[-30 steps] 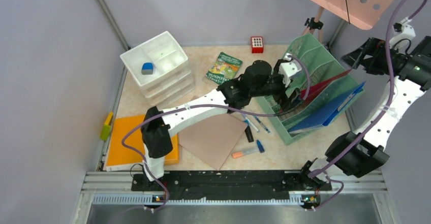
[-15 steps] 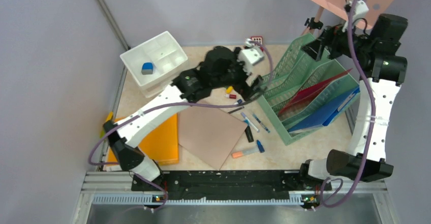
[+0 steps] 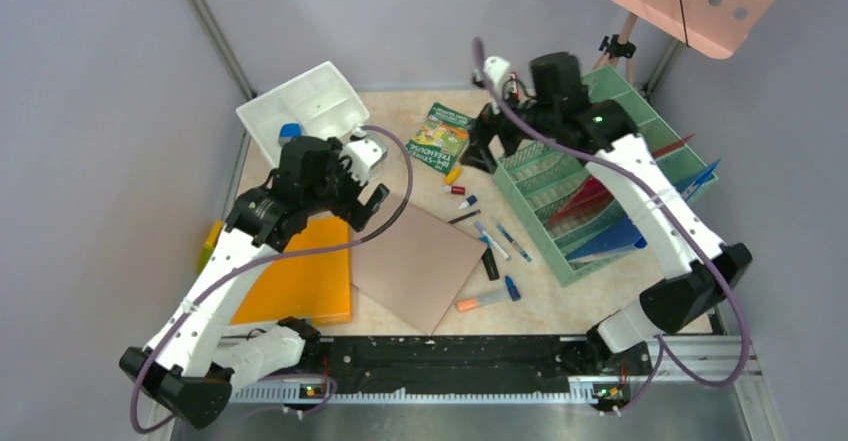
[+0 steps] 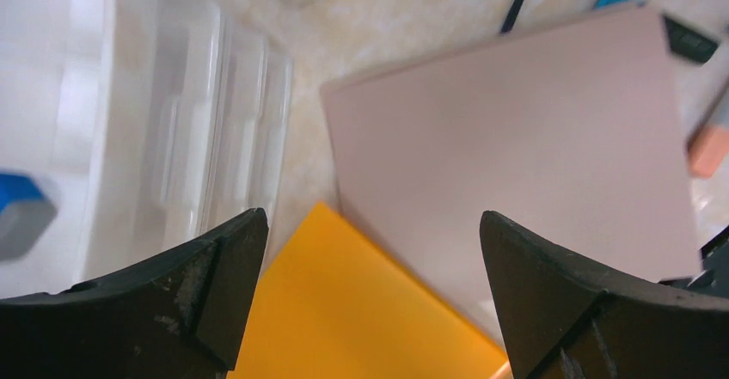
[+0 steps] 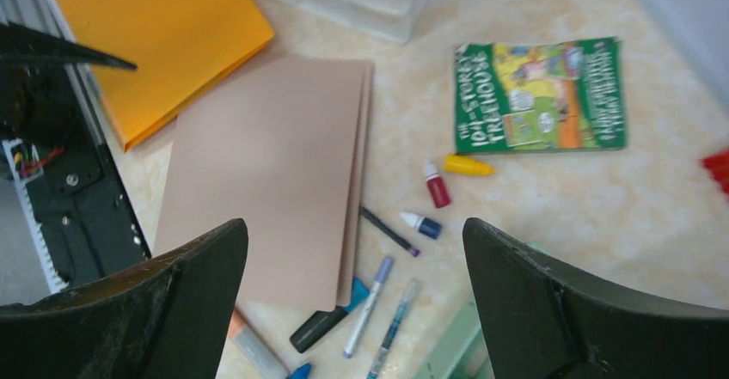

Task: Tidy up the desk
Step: Move the folder to the center of the board.

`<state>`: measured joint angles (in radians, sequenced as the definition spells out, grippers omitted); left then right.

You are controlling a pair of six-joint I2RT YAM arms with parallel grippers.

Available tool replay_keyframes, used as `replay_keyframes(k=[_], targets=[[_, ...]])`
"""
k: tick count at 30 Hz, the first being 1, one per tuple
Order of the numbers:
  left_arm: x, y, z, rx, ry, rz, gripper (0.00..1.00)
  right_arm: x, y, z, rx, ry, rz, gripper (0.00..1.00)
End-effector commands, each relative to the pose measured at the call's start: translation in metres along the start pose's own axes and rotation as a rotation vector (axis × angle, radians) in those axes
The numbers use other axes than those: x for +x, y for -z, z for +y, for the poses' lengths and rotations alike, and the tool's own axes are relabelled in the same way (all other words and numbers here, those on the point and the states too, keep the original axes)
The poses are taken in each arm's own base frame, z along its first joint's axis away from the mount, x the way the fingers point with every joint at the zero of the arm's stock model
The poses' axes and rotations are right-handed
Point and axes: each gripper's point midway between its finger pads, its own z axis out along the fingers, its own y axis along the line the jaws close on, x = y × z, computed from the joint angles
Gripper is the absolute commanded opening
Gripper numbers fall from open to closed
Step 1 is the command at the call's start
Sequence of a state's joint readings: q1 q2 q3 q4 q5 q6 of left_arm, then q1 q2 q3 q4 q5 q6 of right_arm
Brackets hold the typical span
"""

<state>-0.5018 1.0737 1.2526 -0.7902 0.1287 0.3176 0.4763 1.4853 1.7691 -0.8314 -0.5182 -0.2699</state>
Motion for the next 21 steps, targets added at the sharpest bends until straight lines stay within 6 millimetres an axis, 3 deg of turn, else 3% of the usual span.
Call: replay_keyframes(k=[1,8,13,21], targets=[[0.054,0.017,0.012,-0.053,-0.044,0.124,0.99,0.022,-0.053,0.017,-0.060,0.024,0.036,0.94],[0.123,0.042,0.042,-0.193,0.086,0.267,0.99,0.071,-0.131,0.089,-0.267,-0.051,0.078,0.92],[0.164,0.063,0.061,-0.283,0.248,0.322,0.99,0.093,-0.168,0.133,-0.370,-0.148,0.088,0.92],[0.222,0.095,0.071,-0.458,0.334,0.415,0.99,0.127,-0.214,0.199,-0.468,-0.282,0.144,0.90]])
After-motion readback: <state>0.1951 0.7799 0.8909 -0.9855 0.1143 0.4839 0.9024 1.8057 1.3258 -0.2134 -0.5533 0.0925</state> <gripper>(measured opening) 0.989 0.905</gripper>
